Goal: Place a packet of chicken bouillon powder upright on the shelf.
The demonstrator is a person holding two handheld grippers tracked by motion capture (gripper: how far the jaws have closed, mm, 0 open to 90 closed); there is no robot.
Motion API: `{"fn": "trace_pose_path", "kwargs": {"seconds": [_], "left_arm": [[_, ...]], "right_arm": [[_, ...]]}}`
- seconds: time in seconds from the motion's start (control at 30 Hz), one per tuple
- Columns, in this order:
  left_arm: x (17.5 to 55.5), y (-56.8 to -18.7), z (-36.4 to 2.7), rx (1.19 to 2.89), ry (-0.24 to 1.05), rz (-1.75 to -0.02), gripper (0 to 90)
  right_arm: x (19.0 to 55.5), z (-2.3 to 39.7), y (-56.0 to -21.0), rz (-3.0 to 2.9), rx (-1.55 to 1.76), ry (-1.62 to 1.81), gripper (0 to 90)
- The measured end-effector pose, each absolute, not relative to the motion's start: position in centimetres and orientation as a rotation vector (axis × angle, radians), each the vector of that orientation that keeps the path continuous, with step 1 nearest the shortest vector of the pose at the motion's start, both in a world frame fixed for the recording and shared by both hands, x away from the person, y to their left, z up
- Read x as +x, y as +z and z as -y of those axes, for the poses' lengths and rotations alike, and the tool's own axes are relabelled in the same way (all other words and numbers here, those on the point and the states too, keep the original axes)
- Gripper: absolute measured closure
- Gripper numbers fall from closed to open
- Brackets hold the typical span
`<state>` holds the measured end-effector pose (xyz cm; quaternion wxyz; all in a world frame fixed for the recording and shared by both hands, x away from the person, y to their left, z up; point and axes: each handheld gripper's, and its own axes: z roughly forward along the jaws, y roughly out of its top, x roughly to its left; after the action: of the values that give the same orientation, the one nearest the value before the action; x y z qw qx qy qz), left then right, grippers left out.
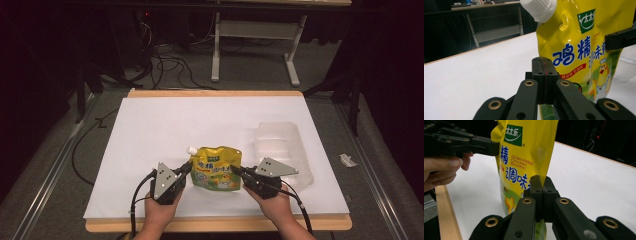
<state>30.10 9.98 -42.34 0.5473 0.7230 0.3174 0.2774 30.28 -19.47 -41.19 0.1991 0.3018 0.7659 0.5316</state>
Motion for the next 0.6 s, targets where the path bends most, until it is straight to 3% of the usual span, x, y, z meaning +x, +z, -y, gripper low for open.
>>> {"fn": "trace_pose_path", "kwargs": {"seconds": [0.17, 0.37, 0.53, 0.6], "left_arm": [[29.8, -42.4, -10.1, 1.707, 0.647, -0.747, 90.0], [29.6, -42.4, -9.9, 1.708, 0.641, -0.736, 87.3], [29.9, -42.4, -10.0, 1.709, 0.63, -0.76, 83.0], [30.0, -42.3, -10.5, 1.702, 0.614, -0.78, 76.6]], "right_arm": [[29.9, 19.8, -41.4, -2.169, 0.806, 1.537, 88.1], [29.9, 19.6, -41.8, -2.24, 0.784, 1.581, 76.0], [30.3, 18.7, -42.3, -2.308, 0.798, 1.567, 71.8], [30.6, 18.3, -42.5, -2.328, 0.836, 1.539, 69.8]]}}
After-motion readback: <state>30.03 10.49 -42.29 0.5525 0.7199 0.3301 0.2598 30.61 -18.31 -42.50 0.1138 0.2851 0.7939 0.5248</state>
